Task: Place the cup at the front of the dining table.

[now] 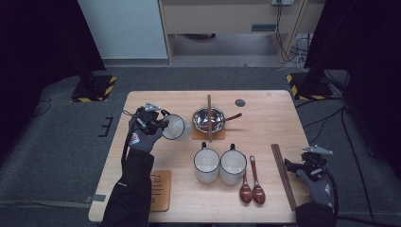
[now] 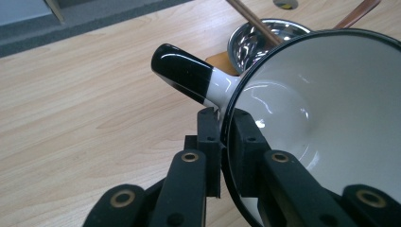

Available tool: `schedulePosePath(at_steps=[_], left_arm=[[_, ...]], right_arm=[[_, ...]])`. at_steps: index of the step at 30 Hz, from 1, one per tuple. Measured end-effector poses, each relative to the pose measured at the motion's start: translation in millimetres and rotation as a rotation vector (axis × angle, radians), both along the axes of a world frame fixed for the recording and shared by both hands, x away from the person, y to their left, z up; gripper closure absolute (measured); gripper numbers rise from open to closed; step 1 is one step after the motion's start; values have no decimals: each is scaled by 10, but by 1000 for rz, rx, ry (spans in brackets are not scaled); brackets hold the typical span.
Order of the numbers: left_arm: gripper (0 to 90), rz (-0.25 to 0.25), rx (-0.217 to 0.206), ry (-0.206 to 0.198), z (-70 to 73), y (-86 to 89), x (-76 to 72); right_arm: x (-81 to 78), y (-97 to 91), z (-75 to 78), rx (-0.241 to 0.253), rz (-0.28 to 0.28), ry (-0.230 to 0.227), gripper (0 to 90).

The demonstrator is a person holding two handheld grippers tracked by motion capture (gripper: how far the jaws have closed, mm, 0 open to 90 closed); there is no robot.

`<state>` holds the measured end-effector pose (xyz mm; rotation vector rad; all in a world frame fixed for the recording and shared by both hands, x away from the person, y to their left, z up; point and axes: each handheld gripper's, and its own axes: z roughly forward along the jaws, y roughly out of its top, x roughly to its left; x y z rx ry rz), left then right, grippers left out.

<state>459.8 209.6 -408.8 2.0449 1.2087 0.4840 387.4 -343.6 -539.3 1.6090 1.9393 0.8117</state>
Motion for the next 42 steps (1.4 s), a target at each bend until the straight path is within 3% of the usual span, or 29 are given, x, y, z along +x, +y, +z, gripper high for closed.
schedulePosePath(at_steps=[14, 29, 37, 42], left_arm=[[828, 36, 43, 66, -266, -1, 208], [827, 51, 75, 108, -420, 4, 310], [821, 71, 48, 97, -452, -12, 376], [806, 92, 8, 57, -522, -34, 439]], right_arm=[[0, 0, 0, 0, 0, 0, 20], [2, 1, 0, 1, -3, 3, 16], [2, 1, 0, 1, -4, 4, 16], [2, 1, 0, 1, -4, 3, 16]])
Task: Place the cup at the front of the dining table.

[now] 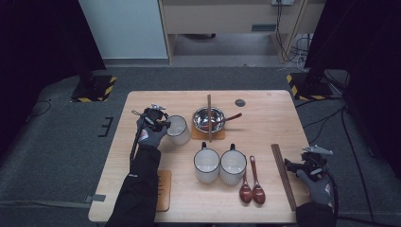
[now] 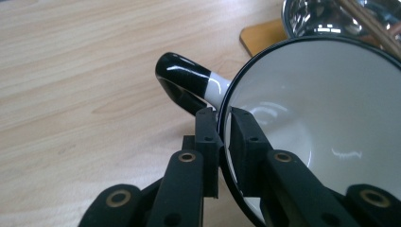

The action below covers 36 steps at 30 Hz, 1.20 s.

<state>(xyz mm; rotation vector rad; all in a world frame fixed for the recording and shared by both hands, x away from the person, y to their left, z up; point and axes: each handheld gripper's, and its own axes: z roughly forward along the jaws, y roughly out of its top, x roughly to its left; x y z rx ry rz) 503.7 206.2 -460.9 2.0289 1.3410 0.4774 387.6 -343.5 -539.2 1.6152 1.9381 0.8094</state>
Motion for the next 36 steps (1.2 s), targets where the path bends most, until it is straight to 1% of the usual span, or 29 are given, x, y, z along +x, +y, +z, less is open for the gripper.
schedulePosePath(at_steps=[2, 3, 7, 9, 11, 18, 23, 25, 26, 27, 28, 29, 30, 31, 32, 33, 34, 35, 36], left_arm=[[800, 6, -13, -17, -31, -13, 17], [798, 6, -13, -17, -31, -13, 17], [790, 10, -38, -50, -83, -67, 51], [788, 11, -36, -54, -85, -81, 59], [787, 11, -44, -55, -88, -72, 65], [779, 26, -96, -62, -113, -41, 87], [774, 27, -105, -73, -124, -37, 80], [765, 22, -129, -83, -139, -18, 79], [745, 17, -146, -82, -148, -6, 78], [734, 17, -146, -82, -148, -6, 78], [710, 10, -129, -92, -153, 6, 71], [692, 10, -127, -99, -151, 11, 61], [689, 10, -127, -99, -151, 11, 61], [674, -2, -141, -111, -135, 23, 34], [656, -2, -141, -111, -135, 23, 34], [610, -18, -149, -141, -107, 28, -3], [568, -22, -145, -164, -94, 30, -24], [532, -25, -138, -182, -77, 34, -48], [521, -30, -141, -197, -57, 45, -73]], right_arm=[[0, 0, 0, 0, 0, 0, 16], [0, 0, 0, 0, 0, 0, 16], [0, 0, 0, 0, 0, -1, 16], [0, 0, 0, 0, 0, 0, 16], [1, -1, 0, 0, -1, -1, 16], [0, -1, 0, 0, 0, 0, 16], [0, -1, 0, -1, 0, -1, 16], [0, -1, 0, -1, 0, 0, 16], [0, 0, 1, 0, 0, 1, 16], [0, 0, 1, 0, 0, 1, 16], [0, 0, 0, 0, 0, 0, 16], [0, -1, 0, 0, 0, 0, 16], [0, -1, 0, 0, 0, 0, 16], [1, -1, 0, -1, -1, -1, 16], [0, -1, 0, -1, 0, 0, 16], [0, -1, 0, -1, -1, -1, 16], [0, -1, 0, -1, 0, -1, 16], [0, -1, 0, -1, 0, -1, 16], [0, -1, 0, 0, 0, 0, 16]])
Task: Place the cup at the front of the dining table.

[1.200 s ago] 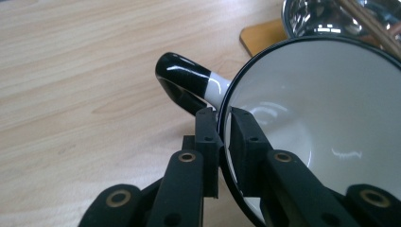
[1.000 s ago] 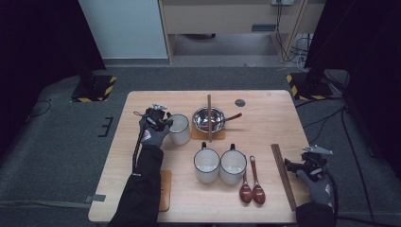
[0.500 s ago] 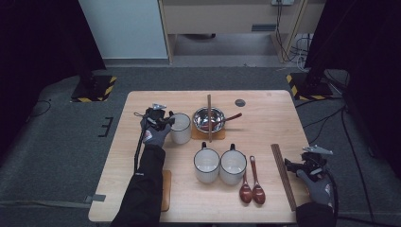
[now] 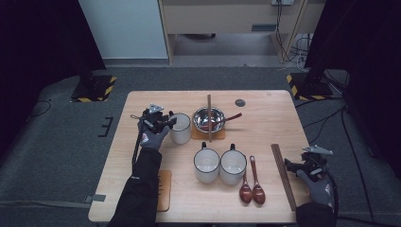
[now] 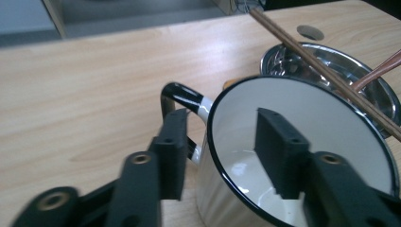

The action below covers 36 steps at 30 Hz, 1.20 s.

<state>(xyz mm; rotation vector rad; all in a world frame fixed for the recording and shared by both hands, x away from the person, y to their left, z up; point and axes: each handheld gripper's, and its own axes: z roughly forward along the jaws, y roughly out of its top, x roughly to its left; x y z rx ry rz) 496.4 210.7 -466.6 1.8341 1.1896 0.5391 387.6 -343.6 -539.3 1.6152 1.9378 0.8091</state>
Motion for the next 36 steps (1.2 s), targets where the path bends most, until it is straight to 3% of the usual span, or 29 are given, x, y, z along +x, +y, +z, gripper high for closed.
schedulePosePath(at_steps=[3, 6, 9, 12, 14, 20, 26, 31, 36], left_arm=[[472, -4, -6, -34, 51, 28, -52], [401, 2, -8, -95, 164, 92, -169], [381, -3, -23, -122, 231, 146, -275], [367, -19, -72, -125, 251, 209, -387], [355, -20, -83, -116, 233, 241, -445], [326, -21, -60, -103, 167, 288, -563], [294, -35, -39, -63, 21, 355, -713], [287, -22, 9, -24, -105, 437, -799], [280, -26, 35, -19, -189, 488, -913]], right_arm=[[0, 0, 0, -1, 0, -1, 16], [0, 0, 0, 0, 0, 0, 16], [0, 0, 0, -1, 0, -1, 16], [1, 0, 0, 0, 0, -1, 16], [2, -1, 0, -1, 0, 0, 15], [5, -3, -2, -2, 2, -2, 14], [5, -3, -1, -2, 2, -2, 14], [5, -3, -1, -2, 2, -2, 14], [5, -3, -2, -3, 2, -2, 14]])
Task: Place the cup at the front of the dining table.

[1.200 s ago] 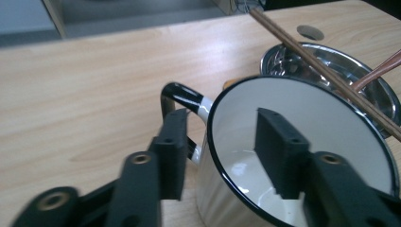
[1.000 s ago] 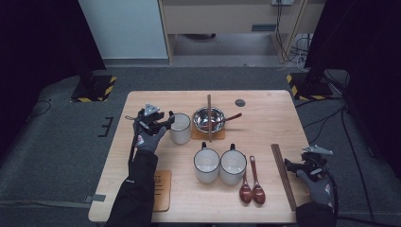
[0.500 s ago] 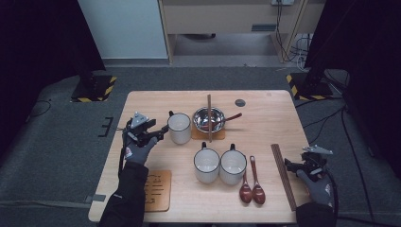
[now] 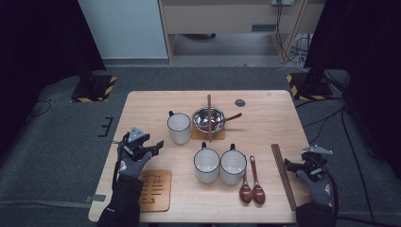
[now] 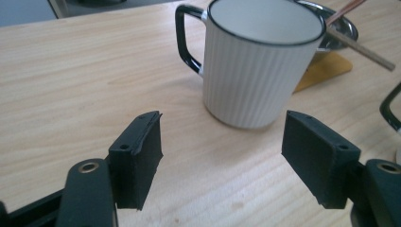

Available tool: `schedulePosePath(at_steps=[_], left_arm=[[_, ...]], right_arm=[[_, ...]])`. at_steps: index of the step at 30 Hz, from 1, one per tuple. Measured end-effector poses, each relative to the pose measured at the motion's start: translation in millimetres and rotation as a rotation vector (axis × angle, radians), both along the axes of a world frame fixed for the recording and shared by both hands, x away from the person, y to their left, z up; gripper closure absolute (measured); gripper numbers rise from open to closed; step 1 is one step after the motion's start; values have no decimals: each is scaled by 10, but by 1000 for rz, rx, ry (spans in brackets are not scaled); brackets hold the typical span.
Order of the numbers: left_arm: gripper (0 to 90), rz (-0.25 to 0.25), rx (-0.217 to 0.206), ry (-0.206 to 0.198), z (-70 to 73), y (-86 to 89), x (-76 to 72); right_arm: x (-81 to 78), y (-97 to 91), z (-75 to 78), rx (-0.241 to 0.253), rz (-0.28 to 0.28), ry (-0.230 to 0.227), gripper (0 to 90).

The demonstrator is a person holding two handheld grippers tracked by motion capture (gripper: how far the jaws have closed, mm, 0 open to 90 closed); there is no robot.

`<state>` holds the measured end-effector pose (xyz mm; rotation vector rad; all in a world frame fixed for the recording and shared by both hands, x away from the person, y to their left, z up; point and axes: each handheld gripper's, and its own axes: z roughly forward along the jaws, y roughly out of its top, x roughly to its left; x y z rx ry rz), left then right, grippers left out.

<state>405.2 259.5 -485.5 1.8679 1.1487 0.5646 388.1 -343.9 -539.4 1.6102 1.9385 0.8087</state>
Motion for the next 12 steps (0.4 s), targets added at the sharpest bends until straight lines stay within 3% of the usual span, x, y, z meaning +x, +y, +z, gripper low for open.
schedulePosePath(at_steps=[8, 10, 12], left_arm=[[275, 23, 48, 15, -141, 163, -150], [266, 49, 62, 56, -211, 243, -157], [261, 63, 72, 67, -237, 273, -155]], right_arm=[[0, 0, 0, 0, 0, 0, 14], [0, 0, 0, 0, 0, 1, 14], [0, 0, 0, 0, 0, 0, 14]])
